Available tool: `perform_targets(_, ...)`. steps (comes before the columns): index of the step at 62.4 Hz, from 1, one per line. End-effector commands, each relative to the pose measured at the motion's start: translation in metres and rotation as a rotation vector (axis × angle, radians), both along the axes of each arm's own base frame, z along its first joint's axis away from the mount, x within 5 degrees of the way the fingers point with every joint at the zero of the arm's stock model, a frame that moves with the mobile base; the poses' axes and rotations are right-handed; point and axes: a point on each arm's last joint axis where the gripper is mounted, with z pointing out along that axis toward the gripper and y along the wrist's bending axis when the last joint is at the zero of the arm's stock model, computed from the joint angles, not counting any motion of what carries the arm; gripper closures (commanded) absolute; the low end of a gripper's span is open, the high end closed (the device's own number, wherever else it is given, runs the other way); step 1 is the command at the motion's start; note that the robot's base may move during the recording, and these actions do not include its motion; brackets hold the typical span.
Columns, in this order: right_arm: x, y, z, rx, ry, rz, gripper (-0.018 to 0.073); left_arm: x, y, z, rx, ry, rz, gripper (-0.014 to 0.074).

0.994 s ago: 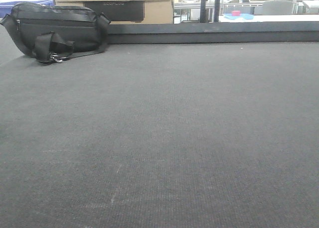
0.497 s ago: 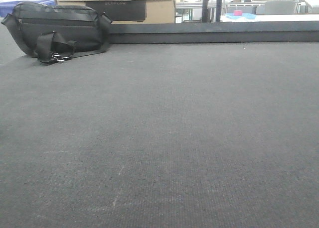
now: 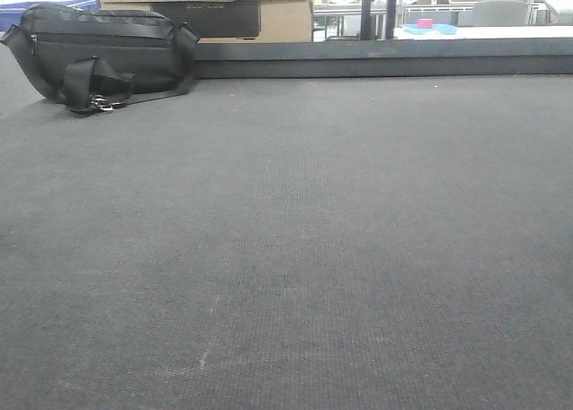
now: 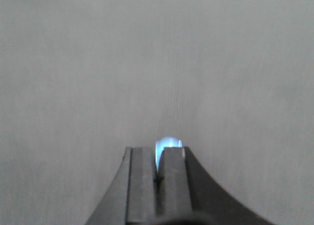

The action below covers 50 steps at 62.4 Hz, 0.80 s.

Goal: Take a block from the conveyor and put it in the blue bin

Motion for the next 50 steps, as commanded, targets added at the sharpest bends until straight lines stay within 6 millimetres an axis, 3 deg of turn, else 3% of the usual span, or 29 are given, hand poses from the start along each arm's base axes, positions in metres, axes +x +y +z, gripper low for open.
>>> perform_targets(1,0.019,0.001,0.001,-0.019,0.166,0.016,0.0721,0.02,0.001,0.005,-0.009,0.071,0.009,0.0708)
perform_targets(9,0.04,0.001,0.004,-0.059,0.317,0.028,0.0721,0.044,0.001,0.006,-0.006,0.115,0.009,0.0708)
perform_targets(18,0.06,0.001,0.0,-0.066,0.38,0.03,0.0721,0.057,0.0,0.001,-0.014,0.153,0.008,0.0708)
perform_targets(24,0.072,0.002,-0.006,-0.068,0.396,0.027,0.0721,0.062,0.0,-0.001,-0.014,0.166,0.008,0.0708)
perform_targets(32,0.087,0.001,-0.017,-0.09,0.542,0.039,0.0721,0.064,0.0,-0.005,-0.014,0.216,0.011,0.0708)
perform_targets(43,0.125,-0.003,-0.024,-0.167,0.6,0.031,0.0716,0.066,0.0,-0.006,-0.014,0.222,0.011,0.0708)
perform_targets(45,0.129,-0.003,-0.026,-0.171,0.621,0.033,0.0701,0.065,0.001,-0.006,-0.014,0.227,0.011,0.0708)
perform_targets(50,0.142,-0.002,-0.037,-0.169,0.669,0.037,0.0559,0.065,0.001,-0.007,-0.014,0.231,0.011,0.0708)
